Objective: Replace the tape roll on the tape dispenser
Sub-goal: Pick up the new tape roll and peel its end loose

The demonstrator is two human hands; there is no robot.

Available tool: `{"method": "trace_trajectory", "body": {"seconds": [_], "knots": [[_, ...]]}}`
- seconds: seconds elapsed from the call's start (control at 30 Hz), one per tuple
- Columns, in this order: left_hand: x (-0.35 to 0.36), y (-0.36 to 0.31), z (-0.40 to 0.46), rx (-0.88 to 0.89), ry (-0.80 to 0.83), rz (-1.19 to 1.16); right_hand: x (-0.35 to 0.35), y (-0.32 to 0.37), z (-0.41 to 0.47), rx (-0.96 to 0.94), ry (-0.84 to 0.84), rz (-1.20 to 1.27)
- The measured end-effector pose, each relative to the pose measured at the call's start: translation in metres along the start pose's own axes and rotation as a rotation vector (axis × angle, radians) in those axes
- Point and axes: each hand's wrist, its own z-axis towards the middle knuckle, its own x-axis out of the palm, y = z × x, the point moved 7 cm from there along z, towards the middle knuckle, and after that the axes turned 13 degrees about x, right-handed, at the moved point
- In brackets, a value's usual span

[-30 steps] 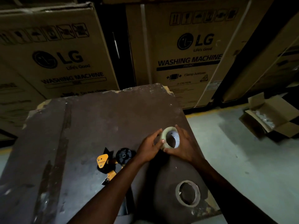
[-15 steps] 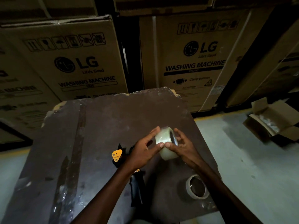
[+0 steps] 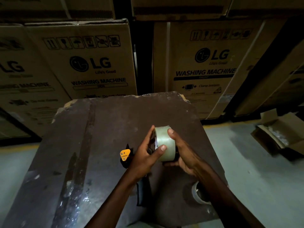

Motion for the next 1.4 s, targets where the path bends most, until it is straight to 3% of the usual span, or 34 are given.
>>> {"method": "trace_trajectory", "body": {"seconds": [0.23, 0.47, 0.87, 1.17, 1.4], "knots": [[-0.01, -0.017, 0.006, -0.012, -0.038, -0.055, 0.007, 0.023, -0.005, -0.059, 0.001, -0.177], [-0.017, -0.017, 0.01, -0.11, -0.099, -0.196, 0.011, 0.034, -0.005, -0.104, 0.035, -0.214], [-0.021, -0.023, 0.01, -0.193, -0.089, -0.188, 0.012, 0.043, -0.008, -0.104, 0.043, -0.26], [-0.024, -0.029, 0.013, -0.183, -0.157, -0.198, 0.009, 0.048, -0.009, -0.149, -0.049, -0.149], [-0.026, -0.028, 0.013, -0.176, -0.183, -0.188, -0.001, 0.057, -0.008, -0.233, -0.161, 0.077]]}}
